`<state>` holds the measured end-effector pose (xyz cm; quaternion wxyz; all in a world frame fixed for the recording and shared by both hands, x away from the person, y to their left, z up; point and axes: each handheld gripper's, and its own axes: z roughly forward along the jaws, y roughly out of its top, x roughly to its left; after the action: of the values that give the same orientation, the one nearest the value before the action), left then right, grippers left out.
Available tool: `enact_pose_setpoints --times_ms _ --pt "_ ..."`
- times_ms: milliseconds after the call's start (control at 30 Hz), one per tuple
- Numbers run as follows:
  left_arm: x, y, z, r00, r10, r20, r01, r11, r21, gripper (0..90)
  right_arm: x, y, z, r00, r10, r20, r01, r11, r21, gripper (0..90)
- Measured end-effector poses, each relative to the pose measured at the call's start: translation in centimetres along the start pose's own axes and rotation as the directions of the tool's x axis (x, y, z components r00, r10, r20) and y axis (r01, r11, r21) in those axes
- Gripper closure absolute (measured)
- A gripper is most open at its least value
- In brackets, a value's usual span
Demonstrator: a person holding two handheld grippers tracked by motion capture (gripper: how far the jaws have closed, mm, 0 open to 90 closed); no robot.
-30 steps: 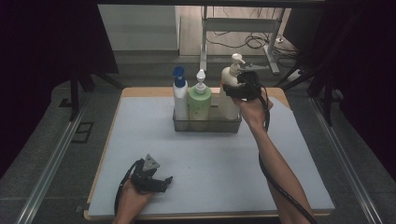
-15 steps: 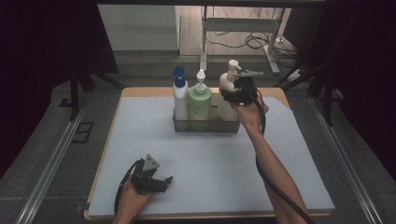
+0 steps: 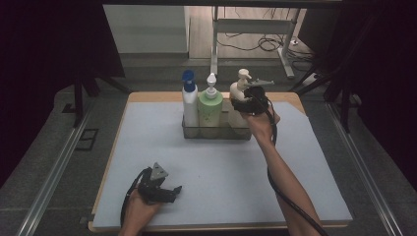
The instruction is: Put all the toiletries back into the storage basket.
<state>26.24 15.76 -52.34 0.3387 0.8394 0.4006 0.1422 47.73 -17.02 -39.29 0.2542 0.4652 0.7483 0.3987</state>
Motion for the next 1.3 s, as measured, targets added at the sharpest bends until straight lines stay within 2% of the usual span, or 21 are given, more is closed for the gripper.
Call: enact_pose_setpoints --times_ms 467,733,900,1300 --pt "0.0 0.0 0.0 1.0 0.001 0.0 -0.001 1.0 0.001 12.2 0.3 -1.6 1.0 0.9998 0.017 -0.006 -0.017 1.0 0.012 36.5" --pt "0.0 0.0 0.0 1.0 -0.001 0.001 0.001 1.0 0.0 12.1 -0.2 -1.9 0.7 0.9995 0.021 -0.023 -0.021 1.0 0.014 35.6" --pt "0.0 0.0 0.0 1.0 0.001 0.0 -0.001 1.0 0.001 12.2 -0.3 -2.2 0.6 0.9991 0.006 -0.043 -0.006 1.0 0.016 34.1" --pt "0.0 0.0 0.0 1.0 0.0 0.001 0.0 1.0 0.0 12.2 -0.4 -2.5 -0.3 0.9986 0.0 -0.052 0.001 1.0 0.017 32.5"
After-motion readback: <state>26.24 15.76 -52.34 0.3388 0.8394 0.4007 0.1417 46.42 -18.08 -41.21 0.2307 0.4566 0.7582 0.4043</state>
